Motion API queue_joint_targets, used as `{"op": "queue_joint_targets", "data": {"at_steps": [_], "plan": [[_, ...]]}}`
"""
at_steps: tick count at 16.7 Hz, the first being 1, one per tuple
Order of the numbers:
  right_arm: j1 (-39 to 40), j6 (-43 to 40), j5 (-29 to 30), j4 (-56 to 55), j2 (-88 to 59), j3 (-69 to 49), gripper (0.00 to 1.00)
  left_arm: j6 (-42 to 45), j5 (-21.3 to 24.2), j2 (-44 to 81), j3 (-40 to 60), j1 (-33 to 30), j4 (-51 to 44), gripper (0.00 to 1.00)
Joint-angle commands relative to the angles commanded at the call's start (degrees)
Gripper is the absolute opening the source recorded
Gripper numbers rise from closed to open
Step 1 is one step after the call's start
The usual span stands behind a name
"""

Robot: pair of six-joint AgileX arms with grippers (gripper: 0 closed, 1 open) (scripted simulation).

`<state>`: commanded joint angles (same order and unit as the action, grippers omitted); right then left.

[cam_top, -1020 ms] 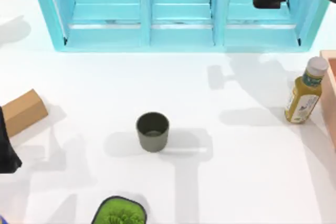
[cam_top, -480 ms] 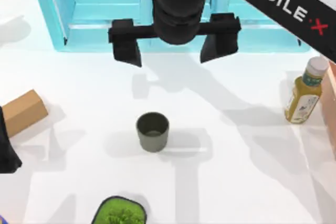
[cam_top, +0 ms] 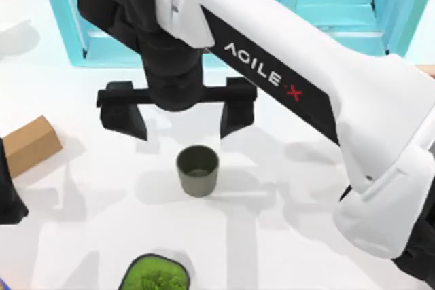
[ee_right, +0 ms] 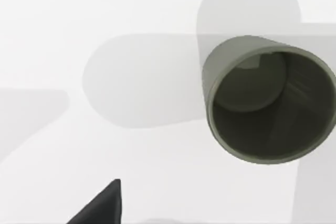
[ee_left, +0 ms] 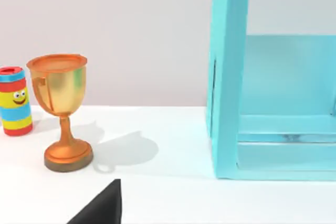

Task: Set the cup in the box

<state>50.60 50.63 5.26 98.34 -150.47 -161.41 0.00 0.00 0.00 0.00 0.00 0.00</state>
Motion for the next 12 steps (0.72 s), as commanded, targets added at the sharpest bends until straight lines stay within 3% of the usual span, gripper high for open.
{"op": "queue_joint_targets", "data": {"at_steps": [4,12], "plan": [[0.6,1.8,-0.3,1.3,-2.5,-4.9,1.00,0.0,0.0,0.0,0.0,0.0,0.0,1.00],[0.3,1.6,-0.3,-0.7,-2.0,-2.6,1.00,0.0,0.0,0.0,0.0,0.0,0.0,1.00]]}}
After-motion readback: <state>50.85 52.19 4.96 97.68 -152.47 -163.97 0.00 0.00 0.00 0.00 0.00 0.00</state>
